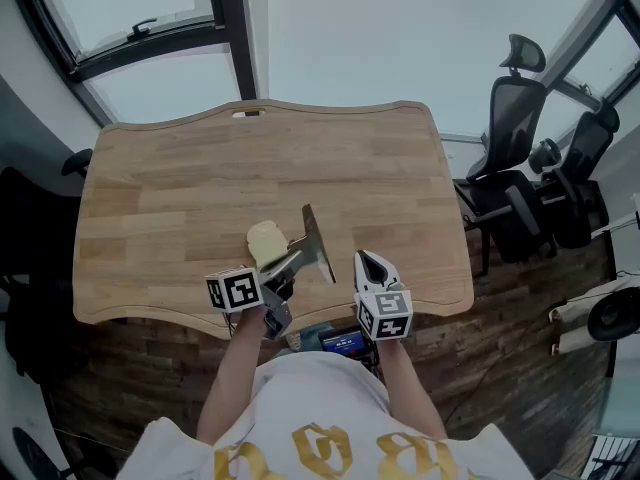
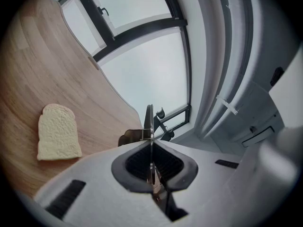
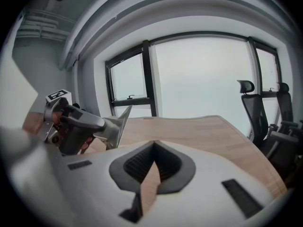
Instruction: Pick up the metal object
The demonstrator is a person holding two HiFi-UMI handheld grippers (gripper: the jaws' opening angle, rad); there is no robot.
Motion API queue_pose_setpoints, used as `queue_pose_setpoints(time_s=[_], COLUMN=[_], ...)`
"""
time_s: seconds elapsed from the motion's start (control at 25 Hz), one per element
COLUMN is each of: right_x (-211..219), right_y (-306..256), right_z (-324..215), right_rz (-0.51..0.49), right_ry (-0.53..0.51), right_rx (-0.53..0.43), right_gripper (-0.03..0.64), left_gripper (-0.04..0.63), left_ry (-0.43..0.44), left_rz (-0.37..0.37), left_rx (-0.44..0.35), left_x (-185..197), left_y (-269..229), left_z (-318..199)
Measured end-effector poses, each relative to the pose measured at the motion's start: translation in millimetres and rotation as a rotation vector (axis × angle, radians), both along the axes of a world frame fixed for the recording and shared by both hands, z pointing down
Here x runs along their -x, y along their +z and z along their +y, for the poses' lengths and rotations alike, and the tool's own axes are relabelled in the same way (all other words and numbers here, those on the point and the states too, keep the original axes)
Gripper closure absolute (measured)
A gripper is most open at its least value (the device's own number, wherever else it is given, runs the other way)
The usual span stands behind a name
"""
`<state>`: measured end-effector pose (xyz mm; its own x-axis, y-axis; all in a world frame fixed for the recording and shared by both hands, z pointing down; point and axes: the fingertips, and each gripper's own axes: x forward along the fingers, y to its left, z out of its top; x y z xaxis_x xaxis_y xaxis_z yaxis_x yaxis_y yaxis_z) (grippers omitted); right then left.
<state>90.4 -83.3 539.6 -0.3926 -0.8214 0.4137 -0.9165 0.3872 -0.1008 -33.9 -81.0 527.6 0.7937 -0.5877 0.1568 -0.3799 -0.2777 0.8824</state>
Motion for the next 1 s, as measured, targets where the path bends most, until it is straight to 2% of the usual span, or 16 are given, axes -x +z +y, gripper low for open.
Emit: queue_pose_setpoints(time_s=[1.0], right_x=[10.2], right_y=[7.0], right_z=[-5.7], right_rz=[-0.012], right_ry=[-0.029], right_rx=[0.013], right_gripper=[0.606], left_gripper=[0.575], left_ry=[-0.014], left_rz=[-0.003], left_rx=[0.025], left_x=[7.9], left_y=[8.1], left_z=[-8.9])
